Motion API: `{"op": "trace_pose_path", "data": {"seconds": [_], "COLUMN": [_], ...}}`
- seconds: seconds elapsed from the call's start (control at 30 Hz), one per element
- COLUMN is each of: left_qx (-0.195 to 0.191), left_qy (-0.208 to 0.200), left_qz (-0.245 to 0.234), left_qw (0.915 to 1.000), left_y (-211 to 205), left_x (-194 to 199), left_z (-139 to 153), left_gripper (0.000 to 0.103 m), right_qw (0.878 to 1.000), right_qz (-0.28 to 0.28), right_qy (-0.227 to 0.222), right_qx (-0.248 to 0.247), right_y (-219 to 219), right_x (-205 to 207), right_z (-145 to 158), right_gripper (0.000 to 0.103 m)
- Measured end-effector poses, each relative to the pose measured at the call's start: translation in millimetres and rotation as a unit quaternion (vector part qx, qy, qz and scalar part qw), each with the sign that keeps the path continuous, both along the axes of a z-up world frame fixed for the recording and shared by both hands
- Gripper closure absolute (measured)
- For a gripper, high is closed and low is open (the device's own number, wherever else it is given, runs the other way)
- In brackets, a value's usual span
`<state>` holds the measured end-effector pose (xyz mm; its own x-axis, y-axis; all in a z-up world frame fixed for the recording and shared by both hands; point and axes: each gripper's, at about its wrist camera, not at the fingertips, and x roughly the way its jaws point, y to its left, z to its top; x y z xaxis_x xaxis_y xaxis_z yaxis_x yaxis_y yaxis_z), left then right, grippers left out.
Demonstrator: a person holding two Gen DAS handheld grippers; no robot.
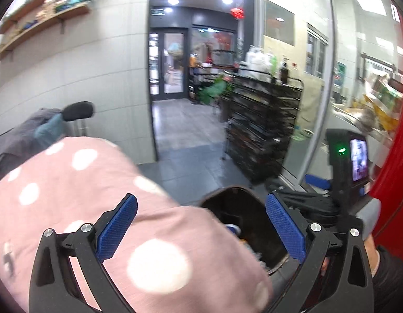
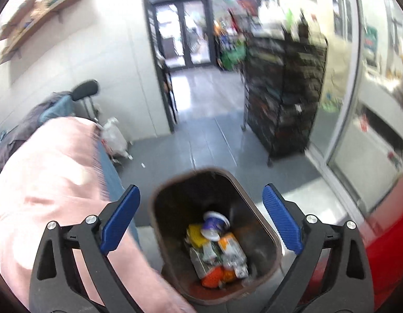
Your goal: Collect trash
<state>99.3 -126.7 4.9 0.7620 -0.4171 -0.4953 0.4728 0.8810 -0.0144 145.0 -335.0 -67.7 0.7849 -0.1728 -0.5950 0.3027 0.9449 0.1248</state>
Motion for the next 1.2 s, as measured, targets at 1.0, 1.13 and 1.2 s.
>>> {"op": "trace_pose_path", "data": {"seconds": [1.0,1.13,1.2], "left_qx": [-0.071,-0.068,-0.067], "left_qy": [-0.052,-0.054,-0.058], "left_qz": [0.231,0.236,0.238], "left_qw": [0.9688,0.9678,0.9674], "left_y": [154.5,155.3,157.2], "left_x": [-80.3,-86.9,-89.6], "left_z": [1.3,-1.6,-2.2], "left_gripper": [0.006,0.006,0.006], "right_qw": [0.967,0.965,0.966], "right_qz": [0.176,0.182,0.182], "right_qy": [-0.149,-0.153,-0.152], "right_qx": [-0.110,-0.111,-0.105], "right_y": [180.2,187.0,187.3], "right_x": [-85.0,-89.4,-90.7], "right_z": [60.1,60.3,59.9], "right_gripper": [0.006,0.006,0.006]}}
